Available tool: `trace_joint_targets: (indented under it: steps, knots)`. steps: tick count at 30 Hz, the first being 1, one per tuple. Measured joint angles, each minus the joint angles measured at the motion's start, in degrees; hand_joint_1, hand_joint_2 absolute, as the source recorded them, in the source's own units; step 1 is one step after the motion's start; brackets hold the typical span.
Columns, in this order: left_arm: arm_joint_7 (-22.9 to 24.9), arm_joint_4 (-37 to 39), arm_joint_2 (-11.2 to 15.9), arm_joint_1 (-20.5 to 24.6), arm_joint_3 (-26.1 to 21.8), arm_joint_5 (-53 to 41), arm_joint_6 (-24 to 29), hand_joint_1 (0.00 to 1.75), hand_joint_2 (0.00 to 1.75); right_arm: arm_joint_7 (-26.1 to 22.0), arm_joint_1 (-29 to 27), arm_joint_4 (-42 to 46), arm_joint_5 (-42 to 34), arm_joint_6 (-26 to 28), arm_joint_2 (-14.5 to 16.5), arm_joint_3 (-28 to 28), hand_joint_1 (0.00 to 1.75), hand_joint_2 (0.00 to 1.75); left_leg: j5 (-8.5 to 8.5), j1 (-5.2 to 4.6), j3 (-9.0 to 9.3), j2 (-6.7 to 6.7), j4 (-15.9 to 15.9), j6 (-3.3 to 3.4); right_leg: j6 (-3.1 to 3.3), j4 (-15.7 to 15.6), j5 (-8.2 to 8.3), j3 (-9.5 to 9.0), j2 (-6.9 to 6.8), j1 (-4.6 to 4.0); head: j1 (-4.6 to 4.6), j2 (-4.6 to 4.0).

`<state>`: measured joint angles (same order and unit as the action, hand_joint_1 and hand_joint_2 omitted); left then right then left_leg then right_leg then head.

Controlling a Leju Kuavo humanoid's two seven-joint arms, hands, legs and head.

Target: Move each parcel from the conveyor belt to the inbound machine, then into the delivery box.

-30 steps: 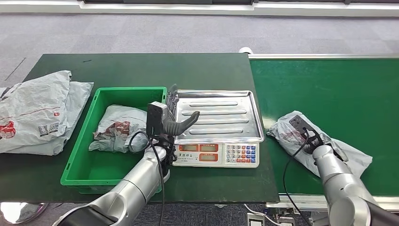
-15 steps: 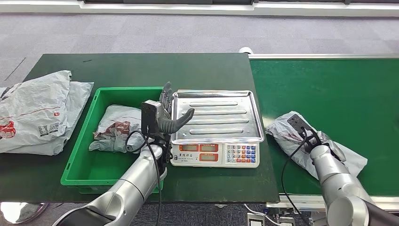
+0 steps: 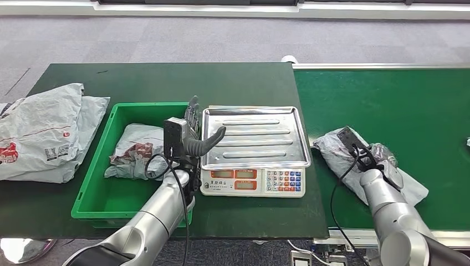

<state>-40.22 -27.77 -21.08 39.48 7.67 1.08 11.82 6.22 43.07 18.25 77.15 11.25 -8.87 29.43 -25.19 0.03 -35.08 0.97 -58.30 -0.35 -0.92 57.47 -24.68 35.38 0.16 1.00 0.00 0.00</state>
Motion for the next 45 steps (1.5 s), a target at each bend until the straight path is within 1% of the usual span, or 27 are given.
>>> trace_joint_targets:
  steps: [4, 7, 10, 14, 16, 21, 26, 29, 33, 35, 37, 41, 45]
  knots:
    - [0.0, -1.4, 0.2, -0.6, -1.1, -0.9, 0.2, 0.00, 1.75, -6.4, -0.8, 0.7, -1.4, 8.7, 1.4, -0.9, 0.00, 1.75, 0.01, 0.05, 0.02, 0.03, 0.0, -0.02, 0.01, 0.0, -0.01, 0.00, -0.03, -0.04, 0.00, 0.00]
    - [0.0, -3.4, 0.3, -1.6, -1.3, -1.7, 1.2, 0.00, 1.75, -10.6, -3.4, 1.1, -3.5, 15.9, 2.3, -1.9, 0.00, 1.75, 0.01, 0.06, -0.01, 0.09, 0.0, -0.02, 0.02, 0.0, -0.02, -0.01, -0.08, -0.05, 0.00, 0.00]
    - [0.0, -5.5, 0.3, -2.7, -1.3, -2.3, 2.2, 0.00, 1.75, -11.4, -6.1, 1.5, -4.9, 19.0, 3.2, -3.1, 0.00, 1.75, 0.00, 0.05, -0.03, 0.07, 0.0, -0.02, 0.02, 0.0, -0.03, 0.02, -0.06, -0.04, 0.00, 0.00]
    - [0.0, -6.9, 0.3, -2.9, -1.3, -2.0, 2.8, 0.00, 1.75, -9.8, -8.3, 2.4, -5.1, 21.2, 3.9, -5.2, 0.00, 1.75, 0.00, 0.04, -0.05, 0.06, 0.0, -0.02, 0.01, 0.0, -0.03, 0.04, -0.06, -0.04, 0.00, 0.00]
    - [0.0, -7.0, 0.2, -2.8, -1.3, -1.4, 2.9, 0.00, 1.75, -8.8, -8.6, 2.5, -5.6, 20.1, 4.0, -6.1, 0.00, 1.75, 0.00, 0.05, -0.04, 0.04, 0.0, -0.02, 0.01, 0.0, -0.03, 0.04, -0.04, -0.04, 0.00, 0.00]
    - [0.0, -7.0, 0.2, -2.5, -1.3, -0.8, 2.9, 0.00, 1.75, -7.4, -9.5, 2.5, -7.8, 13.3, 4.0, -7.3, 0.00, 1.75, 0.01, 0.04, -0.03, 0.03, 0.0, -0.02, 0.01, 0.0, -0.02, 0.04, -0.03, -0.04, 0.00, 0.00]
    - [0.0, -7.9, 0.3, -2.9, -1.3, 0.1, 2.8, 0.00, 1.75, -3.4, -9.8, 3.1, -7.1, 7.5, 4.0, -9.5, 0.00, 1.75, 0.01, 0.05, -0.04, 0.02, 0.0, -0.02, 0.02, 0.0, -0.02, 0.05, -0.02, -0.04, 0.00, 0.00]
    - [0.0, -8.0, 0.3, -2.9, -1.3, 0.4, 2.2, 0.00, 1.75, -1.9, -9.6, 3.1, -7.7, 1.5, 3.8, -10.7, 0.00, 1.75, 0.00, 0.05, -0.04, 0.05, 0.0, -0.02, 0.02, 0.0, -0.02, 0.05, -0.04, -0.04, 0.00, 0.00]
    - [0.0, -8.0, 0.4, -2.9, -1.3, 1.0, 1.2, 0.00, 1.75, -2.3, -9.7, 3.1, -10.7, -7.2, 2.7, -11.4, 0.00, 1.75, 0.00, 0.04, -0.05, 0.06, 0.0, -0.02, 0.01, 0.0, -0.02, 0.05, -0.05, -0.03, 0.00, 0.00]
    - [0.0, -8.0, 0.4, -3.0, -1.3, 1.2, 0.9, 0.00, 1.75, -3.0, -9.6, 3.1, -12.2, -10.1, 1.9, -11.4, 0.87, 1.75, 0.00, 0.04, -0.05, 0.05, 0.0, -0.02, 0.01, 0.0, -0.02, 0.04, -0.05, -0.03, 0.00, 0.00]
    - [0.0, -8.0, 0.5, -3.0, -1.3, 1.2, 0.8, 0.00, 1.75, -3.5, -9.6, 3.1, -13.0, -11.5, 1.5, -11.4, 1.75, 1.75, 0.00, 0.04, -0.04, 0.05, 0.0, -0.02, 0.01, 0.0, -0.02, 0.04, -0.05, -0.03, 0.00, 0.00]
    - [0.0, -8.0, 0.6, -3.1, -1.3, 1.0, 1.1, 0.00, 1.75, -4.7, -9.2, 3.1, -15.3, -12.8, 0.9, -11.4, 1.75, 1.75, 0.00, 0.04, -0.03, 0.04, 0.0, -0.02, 0.01, 0.0, -0.02, 0.03, -0.04, -0.03, 0.00, 0.00]
    - [0.0, -6.9, 0.6, -3.0, -0.9, 0.4, 2.3, 0.00, 1.75, -5.4, -8.5, 3.2, -17.0, -11.4, 0.7, -11.4, 1.75, 1.75, 0.00, 0.04, -0.03, 0.03, 0.0, -0.02, 0.01, 0.0, -0.02, 0.03, -0.03, -0.04, 0.00, 0.00]
